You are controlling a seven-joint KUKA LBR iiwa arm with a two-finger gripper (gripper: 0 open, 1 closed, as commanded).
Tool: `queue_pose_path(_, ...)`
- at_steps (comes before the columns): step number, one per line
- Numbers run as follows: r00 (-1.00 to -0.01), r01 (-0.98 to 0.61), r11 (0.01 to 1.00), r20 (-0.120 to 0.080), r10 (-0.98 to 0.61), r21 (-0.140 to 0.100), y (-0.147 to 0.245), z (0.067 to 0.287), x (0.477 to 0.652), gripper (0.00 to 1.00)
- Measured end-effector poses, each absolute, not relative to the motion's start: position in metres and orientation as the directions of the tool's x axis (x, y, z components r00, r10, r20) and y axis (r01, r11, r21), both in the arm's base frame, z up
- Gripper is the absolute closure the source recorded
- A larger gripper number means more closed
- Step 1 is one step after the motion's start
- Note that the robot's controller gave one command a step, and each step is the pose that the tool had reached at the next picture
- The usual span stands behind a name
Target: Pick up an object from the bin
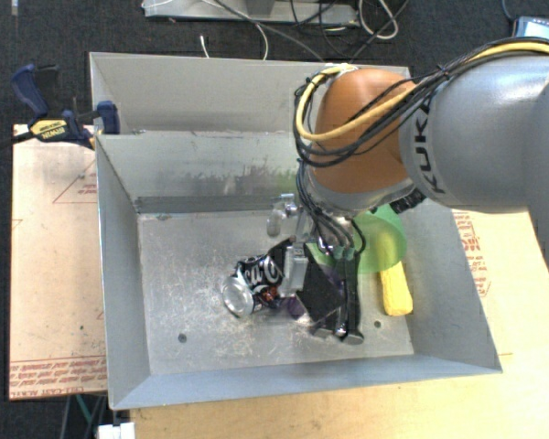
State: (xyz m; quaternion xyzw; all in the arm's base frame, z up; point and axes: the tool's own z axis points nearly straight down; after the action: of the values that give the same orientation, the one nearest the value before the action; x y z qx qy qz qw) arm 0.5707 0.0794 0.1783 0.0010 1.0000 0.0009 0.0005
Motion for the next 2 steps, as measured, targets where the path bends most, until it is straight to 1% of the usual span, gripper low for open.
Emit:
queue_pose_path(1,-1.000,0.002,1.000,-0.001,0.002,0.002,0.079,0.178,0.571,0.00)
queue_pose_path(2,-0.999,0.054,0.999,0.006,0.054,0.003,0.095,0.089,0.573,0.00)
